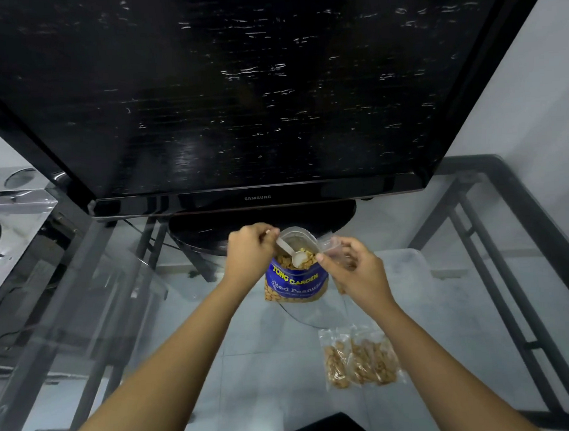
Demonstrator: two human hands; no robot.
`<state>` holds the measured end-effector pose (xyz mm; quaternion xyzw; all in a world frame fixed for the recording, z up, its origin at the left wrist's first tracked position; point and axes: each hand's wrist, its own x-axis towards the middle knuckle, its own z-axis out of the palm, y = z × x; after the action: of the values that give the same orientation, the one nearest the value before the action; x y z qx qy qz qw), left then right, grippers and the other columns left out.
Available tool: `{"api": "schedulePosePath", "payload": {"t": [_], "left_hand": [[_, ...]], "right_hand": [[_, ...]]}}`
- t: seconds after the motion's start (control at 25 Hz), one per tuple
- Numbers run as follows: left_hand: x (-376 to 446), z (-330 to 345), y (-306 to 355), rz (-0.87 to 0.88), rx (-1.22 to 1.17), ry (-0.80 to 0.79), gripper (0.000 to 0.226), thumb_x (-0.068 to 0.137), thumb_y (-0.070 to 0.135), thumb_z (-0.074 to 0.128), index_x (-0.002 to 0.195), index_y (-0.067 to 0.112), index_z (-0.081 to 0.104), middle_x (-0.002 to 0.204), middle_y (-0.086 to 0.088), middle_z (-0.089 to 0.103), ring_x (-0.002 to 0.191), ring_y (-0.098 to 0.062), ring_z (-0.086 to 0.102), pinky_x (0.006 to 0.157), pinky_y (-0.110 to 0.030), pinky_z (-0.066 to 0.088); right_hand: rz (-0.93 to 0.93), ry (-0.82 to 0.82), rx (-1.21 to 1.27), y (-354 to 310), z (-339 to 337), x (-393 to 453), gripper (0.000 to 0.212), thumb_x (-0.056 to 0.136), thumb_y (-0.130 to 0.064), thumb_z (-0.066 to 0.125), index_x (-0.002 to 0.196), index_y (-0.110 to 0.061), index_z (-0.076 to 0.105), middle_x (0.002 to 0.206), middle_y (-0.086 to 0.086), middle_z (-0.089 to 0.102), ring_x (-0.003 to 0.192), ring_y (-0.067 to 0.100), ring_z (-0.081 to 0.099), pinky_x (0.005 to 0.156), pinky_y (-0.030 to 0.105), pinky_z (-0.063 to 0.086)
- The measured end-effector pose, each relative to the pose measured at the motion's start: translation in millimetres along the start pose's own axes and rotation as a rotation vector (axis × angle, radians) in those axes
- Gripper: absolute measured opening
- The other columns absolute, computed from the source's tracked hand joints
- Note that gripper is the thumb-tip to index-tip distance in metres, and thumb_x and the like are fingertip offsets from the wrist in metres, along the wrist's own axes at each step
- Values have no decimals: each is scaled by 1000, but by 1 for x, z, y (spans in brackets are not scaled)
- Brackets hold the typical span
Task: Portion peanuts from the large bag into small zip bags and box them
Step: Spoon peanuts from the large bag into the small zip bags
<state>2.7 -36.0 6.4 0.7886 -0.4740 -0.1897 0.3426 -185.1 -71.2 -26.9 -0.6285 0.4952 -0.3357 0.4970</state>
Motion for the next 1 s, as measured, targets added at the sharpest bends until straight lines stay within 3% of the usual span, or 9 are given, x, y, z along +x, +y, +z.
{"api": "schedulePosePath", "payload": {"t": [0.08, 0.16, 0.4, 0.48, 0.64, 0.8, 1.0], "left_hand": [[4, 4, 0, -225, -155, 32, 22, 91, 20, 54, 87, 7, 71, 71, -12, 71, 74, -23, 68, 74, -31, 54], [4, 6, 0, -321, -235, 24, 23, 91, 19, 54, 81, 6, 70, 65, -11, 70, 74, -24, 69, 75, -34, 56], [5, 4, -1, -265, -165, -127, 20, 91, 22, 57, 77, 13, 67, 70, -11, 71, 72, -22, 70, 73, -33, 57], [6, 4, -1, -314, -204, -92, 20, 92, 20, 55, 81, 10, 68, 66, -8, 69, 68, -19, 69, 68, -30, 55], [8, 0, -6, -435, -315, 26, 20, 92, 18, 54, 78, 9, 65, 59, -3, 64, 44, -2, 60, 54, -20, 47], [7, 0, -6, -465, -386, -15, 17, 92, 18, 56, 82, 8, 66, 63, -5, 64, 56, -9, 59, 54, -19, 44], [14, 2, -16, -559, -545, -34, 18, 92, 17, 54, 92, 2, 64, 64, -6, 63, 55, -10, 56, 49, -18, 40]], "right_hand": [[8, -9, -1, 1, -1, -1, 41, 74, -39, 73, 108, -23, 57, 93, -10, 71, 91, 13, 66, 80, 36, 55], [9, -28, 6, 1, -1, -1, 41, 75, -38, 72, 110, -22, 57, 93, -11, 71, 93, 13, 66, 79, 35, 55], [19, -86, 22, -1, -4, -1, 45, 76, -38, 71, 114, -21, 54, 97, -11, 70, 96, 9, 64, 71, 22, 54], [18, -104, 27, -3, -5, -1, 43, 77, -35, 71, 114, -21, 54, 96, -13, 69, 95, 8, 64, 67, 16, 52], [30, -125, 50, -4, -8, -1, 43, 78, -33, 71, 114, -19, 55, 93, -14, 69, 94, 9, 65, 71, 20, 52], [60, -156, 92, -2, -10, -1, 42, 78, -32, 71, 114, -20, 54, 103, -9, 69, 99, 12, 64, 65, 20, 55], [62, -175, 90, -3, -10, -1, 40, 78, -32, 70, 113, -21, 54, 105, -7, 68, 98, 11, 65, 66, 21, 56]]}}
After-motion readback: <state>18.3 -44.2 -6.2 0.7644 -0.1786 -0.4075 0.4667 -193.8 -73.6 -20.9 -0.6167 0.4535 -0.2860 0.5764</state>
